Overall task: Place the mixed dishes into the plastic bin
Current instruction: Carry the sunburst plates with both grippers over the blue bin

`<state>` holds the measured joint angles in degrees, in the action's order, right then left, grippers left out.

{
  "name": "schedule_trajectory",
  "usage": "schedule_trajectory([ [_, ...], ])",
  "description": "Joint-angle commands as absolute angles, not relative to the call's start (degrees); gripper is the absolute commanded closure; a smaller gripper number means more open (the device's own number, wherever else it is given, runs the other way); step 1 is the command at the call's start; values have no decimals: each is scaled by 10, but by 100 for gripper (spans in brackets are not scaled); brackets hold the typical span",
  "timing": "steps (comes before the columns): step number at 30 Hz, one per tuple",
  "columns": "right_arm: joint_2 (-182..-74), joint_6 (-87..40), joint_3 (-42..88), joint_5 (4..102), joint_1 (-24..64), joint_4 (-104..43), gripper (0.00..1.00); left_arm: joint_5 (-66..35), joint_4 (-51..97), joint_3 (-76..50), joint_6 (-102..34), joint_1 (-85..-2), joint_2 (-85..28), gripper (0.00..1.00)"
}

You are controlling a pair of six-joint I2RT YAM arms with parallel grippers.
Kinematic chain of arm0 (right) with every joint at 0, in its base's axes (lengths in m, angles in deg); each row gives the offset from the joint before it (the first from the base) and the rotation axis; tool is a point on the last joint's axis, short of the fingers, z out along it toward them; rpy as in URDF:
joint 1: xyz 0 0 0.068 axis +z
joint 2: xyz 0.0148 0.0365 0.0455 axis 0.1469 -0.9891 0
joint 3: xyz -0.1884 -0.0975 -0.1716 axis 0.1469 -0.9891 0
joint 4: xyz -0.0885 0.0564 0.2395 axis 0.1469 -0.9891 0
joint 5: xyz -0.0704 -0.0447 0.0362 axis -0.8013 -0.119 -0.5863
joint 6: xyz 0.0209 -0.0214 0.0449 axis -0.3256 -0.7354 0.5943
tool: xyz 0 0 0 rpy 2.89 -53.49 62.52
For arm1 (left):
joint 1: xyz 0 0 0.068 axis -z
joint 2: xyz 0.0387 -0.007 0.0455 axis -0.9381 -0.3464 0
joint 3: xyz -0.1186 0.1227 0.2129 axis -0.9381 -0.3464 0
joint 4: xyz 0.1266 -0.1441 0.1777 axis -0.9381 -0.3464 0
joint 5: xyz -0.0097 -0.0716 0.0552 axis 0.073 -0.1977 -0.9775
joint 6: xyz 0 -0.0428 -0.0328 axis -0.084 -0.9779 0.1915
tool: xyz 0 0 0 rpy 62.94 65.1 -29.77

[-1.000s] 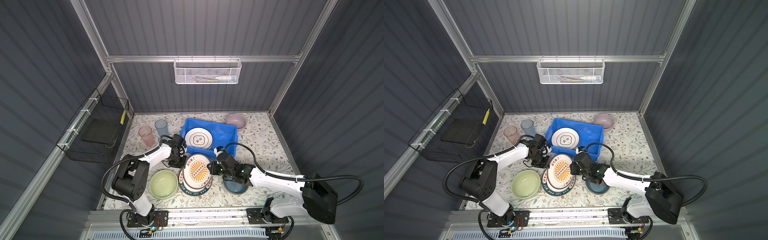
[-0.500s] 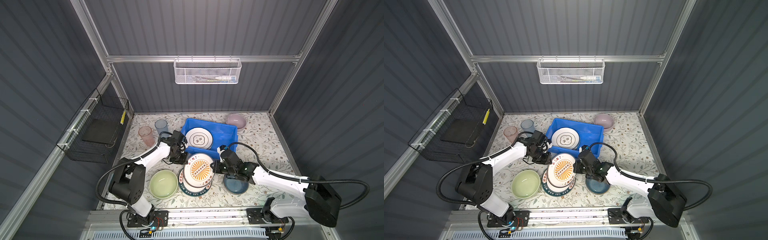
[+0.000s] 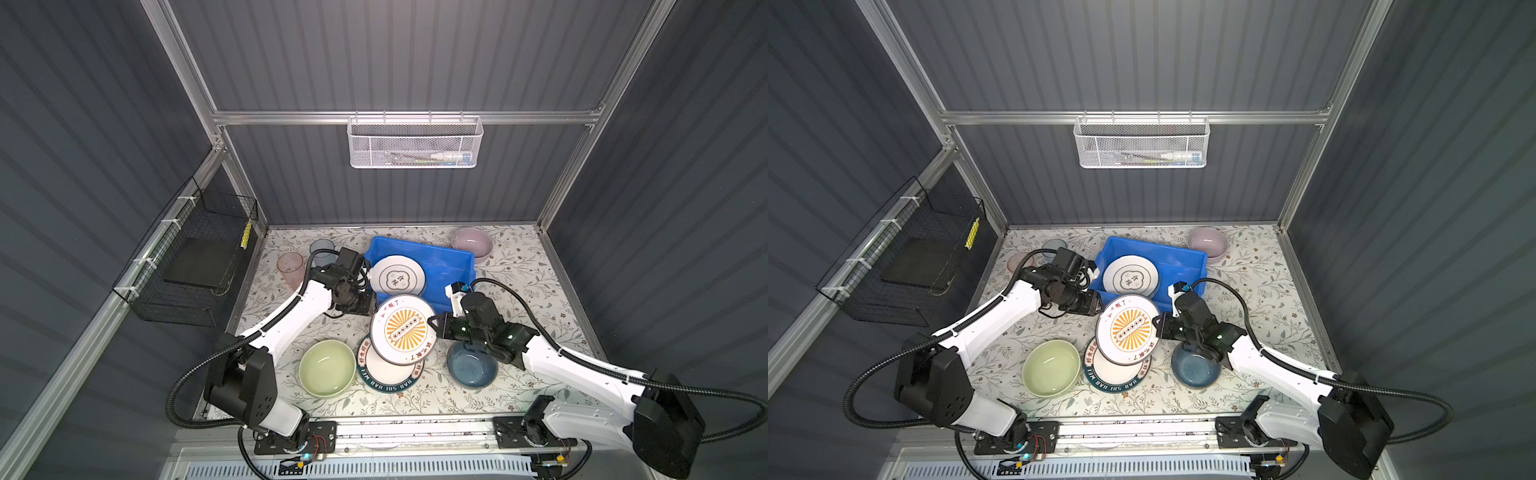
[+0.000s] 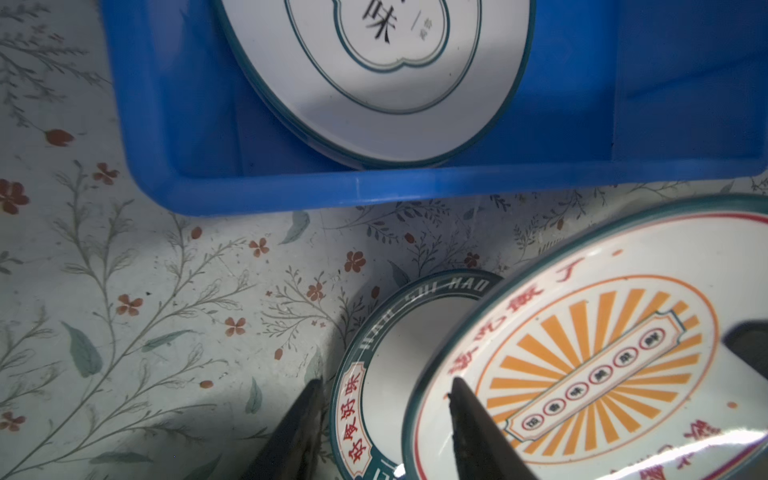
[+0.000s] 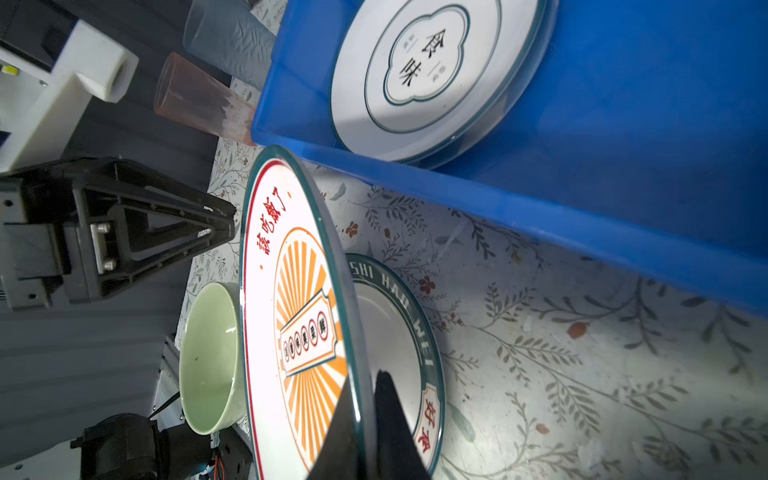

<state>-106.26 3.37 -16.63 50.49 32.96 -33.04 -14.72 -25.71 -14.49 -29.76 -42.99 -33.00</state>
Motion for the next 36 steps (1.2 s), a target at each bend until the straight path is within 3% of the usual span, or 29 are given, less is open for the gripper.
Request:
schedule_trajectory([
  [1,-1030,11,-163,520,310,-331,97,-187,-276,-123,-319,-445,-313,49],
  [7,-1019,3,-144,539,272,-361,97,-260,-265,-97,-343,-463,-316,49],
  [13,-1043,-6,-89,542,236,-385,98,-266,-227,-74,-334,-472,-347,49],
  [25,-1218,-6,52,575,174,-374,96,-226,-196,8,-288,-488,-462,57],
  [36,-1341,-18,164,586,160,-387,96,-295,-223,15,-243,-488,-497,61],
])
